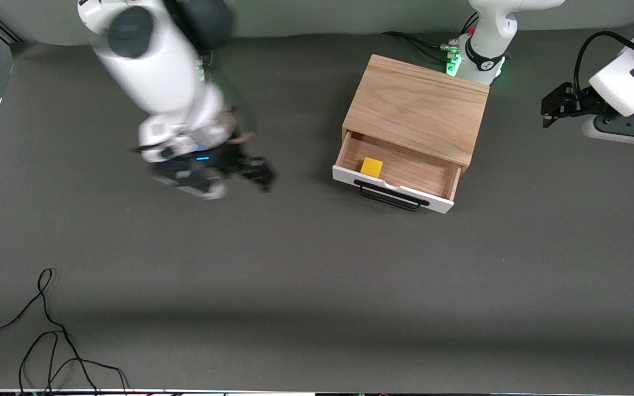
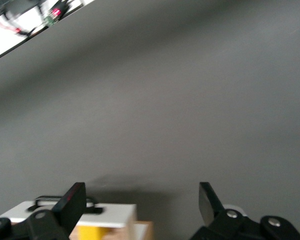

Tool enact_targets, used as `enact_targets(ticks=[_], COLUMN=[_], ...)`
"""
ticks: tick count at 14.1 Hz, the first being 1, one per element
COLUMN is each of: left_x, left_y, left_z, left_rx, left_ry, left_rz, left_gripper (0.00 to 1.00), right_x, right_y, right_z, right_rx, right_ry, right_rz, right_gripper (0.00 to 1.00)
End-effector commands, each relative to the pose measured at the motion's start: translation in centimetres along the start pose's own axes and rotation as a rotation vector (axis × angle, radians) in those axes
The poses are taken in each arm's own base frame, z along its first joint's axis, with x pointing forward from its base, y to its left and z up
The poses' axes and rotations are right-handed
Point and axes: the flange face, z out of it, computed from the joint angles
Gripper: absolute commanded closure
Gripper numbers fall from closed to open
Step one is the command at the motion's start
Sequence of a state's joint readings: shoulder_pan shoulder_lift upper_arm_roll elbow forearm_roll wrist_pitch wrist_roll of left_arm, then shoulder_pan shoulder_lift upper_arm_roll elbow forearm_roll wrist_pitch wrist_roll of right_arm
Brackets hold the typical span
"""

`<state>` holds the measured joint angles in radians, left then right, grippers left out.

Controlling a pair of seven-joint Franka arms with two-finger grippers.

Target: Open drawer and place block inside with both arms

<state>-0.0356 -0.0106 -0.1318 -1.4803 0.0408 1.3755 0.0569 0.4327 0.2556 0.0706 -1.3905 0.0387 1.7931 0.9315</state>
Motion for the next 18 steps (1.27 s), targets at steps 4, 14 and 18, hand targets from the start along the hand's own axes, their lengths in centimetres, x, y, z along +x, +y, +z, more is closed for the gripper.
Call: enact_targets(ticks=[4,14,18], left_x=[-0.6,-0.4,-0.3], left_y=[-1.7,-1.4,-1.3], left_z=[-0.1,-0.1,0.0], left_rx=[0.005,0.005,0.005], left_ry=[0.031,0.031,0.025], left_rz=[-0.019,-0.027,-0.024], left_gripper=[0.00,0.00,0.00], right_x=[8.2,11.9,11.5], right_y=[18.8,29.3,28.6], right_z=[-5.5,-7.0,-7.4], right_rx=[-0.038,-0.072,-0.083], right_ry=[0.002,-0.066,-0.122], right_rz=[-0.150,-0.346,-0.365], right_gripper=[0.00,0.00,0.00])
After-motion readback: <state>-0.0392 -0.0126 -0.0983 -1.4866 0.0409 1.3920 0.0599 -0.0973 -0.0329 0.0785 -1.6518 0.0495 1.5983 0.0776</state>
